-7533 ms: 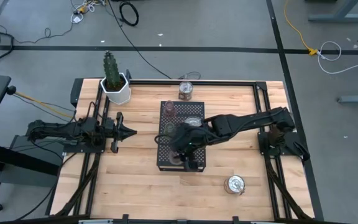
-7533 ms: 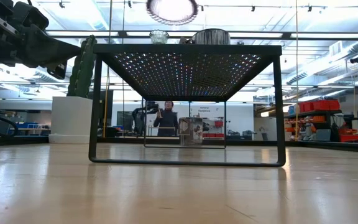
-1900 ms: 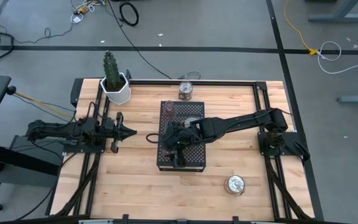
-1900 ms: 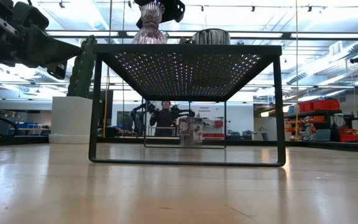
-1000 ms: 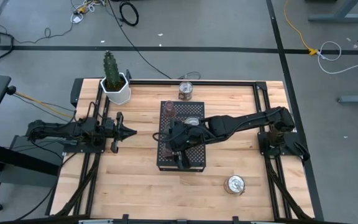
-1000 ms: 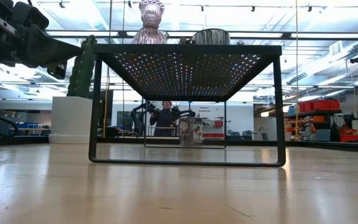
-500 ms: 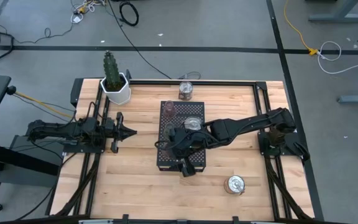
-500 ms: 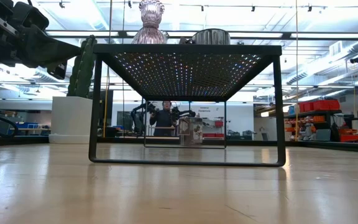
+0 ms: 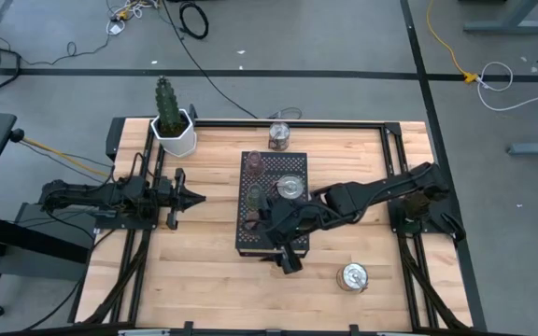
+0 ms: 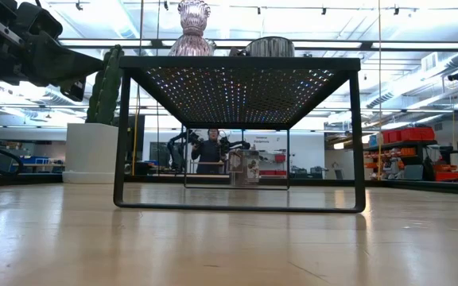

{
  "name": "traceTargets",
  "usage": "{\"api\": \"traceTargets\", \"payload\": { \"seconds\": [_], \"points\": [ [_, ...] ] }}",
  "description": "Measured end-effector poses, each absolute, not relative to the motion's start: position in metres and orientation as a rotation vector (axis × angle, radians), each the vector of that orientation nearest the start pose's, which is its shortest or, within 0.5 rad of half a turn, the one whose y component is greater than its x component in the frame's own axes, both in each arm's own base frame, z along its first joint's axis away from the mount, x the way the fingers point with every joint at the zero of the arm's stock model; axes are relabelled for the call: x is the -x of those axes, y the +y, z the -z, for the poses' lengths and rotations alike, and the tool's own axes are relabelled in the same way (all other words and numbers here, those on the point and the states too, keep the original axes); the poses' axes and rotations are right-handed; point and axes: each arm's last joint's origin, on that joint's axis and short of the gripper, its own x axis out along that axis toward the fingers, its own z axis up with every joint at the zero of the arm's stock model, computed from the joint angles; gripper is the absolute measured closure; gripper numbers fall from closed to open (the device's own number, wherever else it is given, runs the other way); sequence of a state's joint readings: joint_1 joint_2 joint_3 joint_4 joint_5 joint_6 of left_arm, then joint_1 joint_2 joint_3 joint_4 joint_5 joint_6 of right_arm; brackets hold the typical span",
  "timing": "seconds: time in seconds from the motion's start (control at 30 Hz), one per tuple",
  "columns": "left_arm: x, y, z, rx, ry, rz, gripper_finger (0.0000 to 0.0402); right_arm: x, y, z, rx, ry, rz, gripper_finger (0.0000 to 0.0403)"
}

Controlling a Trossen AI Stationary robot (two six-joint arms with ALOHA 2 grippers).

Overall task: Pick & Place candle stick holders
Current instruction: Put the bottom brown scented candle on the shelf

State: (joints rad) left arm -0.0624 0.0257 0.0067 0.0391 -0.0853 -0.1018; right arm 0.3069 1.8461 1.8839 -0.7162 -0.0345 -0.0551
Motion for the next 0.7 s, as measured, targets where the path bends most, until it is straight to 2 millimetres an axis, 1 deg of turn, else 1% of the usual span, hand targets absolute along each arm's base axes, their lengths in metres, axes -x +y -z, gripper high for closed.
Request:
{"api": "traceTargets", "payload": {
  "seconds": [0.2, 0.5, 0.6, 0.7],
  "points": [
    [-0.099, -0.004, -0.168, 0.104, -0.021, -0.022, 0.0383, -0.383, 0.135, -0.371, 0.15, 0.657, -0.379, 0.0048],
    [-0.099, -0.004, -0.168, 0.103, -0.022, -0.022, 0.0383, -0.375, 0.149, -0.368, 0.163, 0.697, -0.401, 0.0048],
    [-0.099, -0.004, -0.168, 0.104, -0.022, -0.022, 0.0383, -0.368, 0.152, -0.371, 0.181, 0.704, -0.407, 0.0048],
    [-0.099, -0.004, -0.168, 0.103, -0.022, -0.022, 0.0383, -0.357, 0.156, -0.378, 0.206, 0.705, -0.432, 0.0048]
  ]
}}
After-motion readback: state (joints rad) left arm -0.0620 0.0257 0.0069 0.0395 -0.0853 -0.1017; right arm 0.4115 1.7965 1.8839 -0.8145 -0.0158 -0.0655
